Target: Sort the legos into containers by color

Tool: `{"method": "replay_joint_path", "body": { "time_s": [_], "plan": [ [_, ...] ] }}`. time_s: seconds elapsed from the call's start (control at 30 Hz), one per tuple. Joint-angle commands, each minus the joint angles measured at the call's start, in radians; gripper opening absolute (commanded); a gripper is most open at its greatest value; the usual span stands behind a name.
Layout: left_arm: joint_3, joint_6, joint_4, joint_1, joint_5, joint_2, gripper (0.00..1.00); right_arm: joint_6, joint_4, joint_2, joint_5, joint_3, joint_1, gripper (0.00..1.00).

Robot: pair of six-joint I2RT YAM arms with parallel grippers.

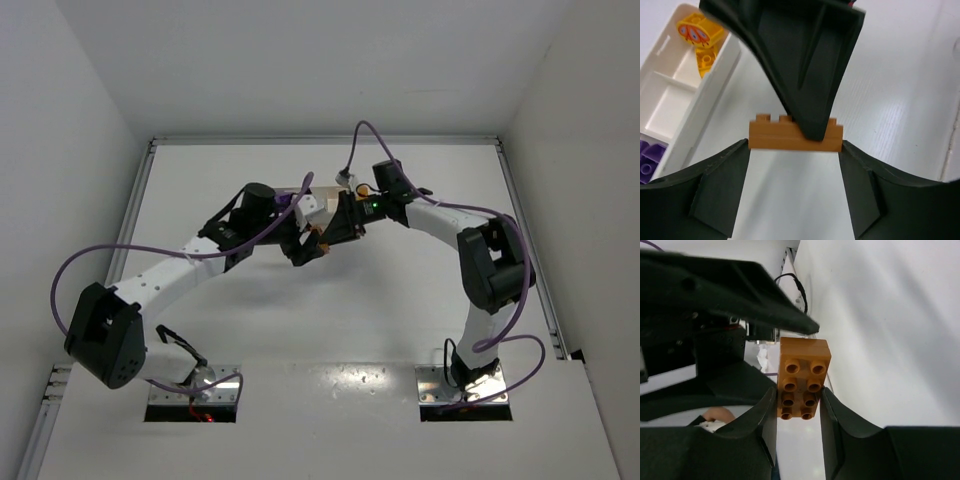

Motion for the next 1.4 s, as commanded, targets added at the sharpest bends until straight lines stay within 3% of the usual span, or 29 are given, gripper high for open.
{"method": "replay_joint_path", "body": {
  "time_s": [0.0,0.1,0.17,0.27,0.4,0.47,0.6,0.97,1.13,1.37],
  "plan": [
    [-0.027,-0.051,0.004,0.049,0.041,-0.05,0.77,-0.039,0.067,-0.086,-0.049,-0.005,-0.021,0.01],
    [-0.027,-0.092,-0.005,0.105,0.134,-0.061,0.94,-0.05,0.067,-0.107,-0.049,-0.005,-0.032,0.01],
    [-0.014,-0.14,-0.005,0.151,0.189,-0.061,0.96,-0.05,0.067,-0.119,-0.058,-0.005,-0.045,0.01],
    [-0.004,-0.203,-0.005,0.211,0.434,-0.025,0.96,-0.05,0.067,-0.138,-0.076,-0.005,-0.067,0.01],
    [0.032,-0.273,-0.005,0.259,0.683,0.073,0.85,-0.083,0.087,-0.149,-0.086,-0.024,-0.068,0.01],
    [0.062,-0.314,-0.005,0.273,0.754,0.134,0.77,-0.106,0.074,-0.169,-0.096,-0.034,-0.068,0.01],
    [0.096,-0.364,-0.005,0.293,0.861,0.205,0.73,-0.163,0.04,-0.169,-0.087,-0.034,-0.057,0.01],
    [0.147,-0.385,-0.005,0.311,0.894,0.24,0.68,-0.192,0.004,-0.158,-0.032,-0.007,-0.017,0.01],
    [0.17,-0.404,-0.005,0.311,0.799,0.251,0.6,-0.192,-0.005,-0.136,-0.032,0.015,0.015,0.01],
    [0.179,-0.404,0.014,0.311,0.79,0.269,0.6,-0.192,-0.014,-0.117,-0.041,0.044,0.043,0.01]
  ]
}}
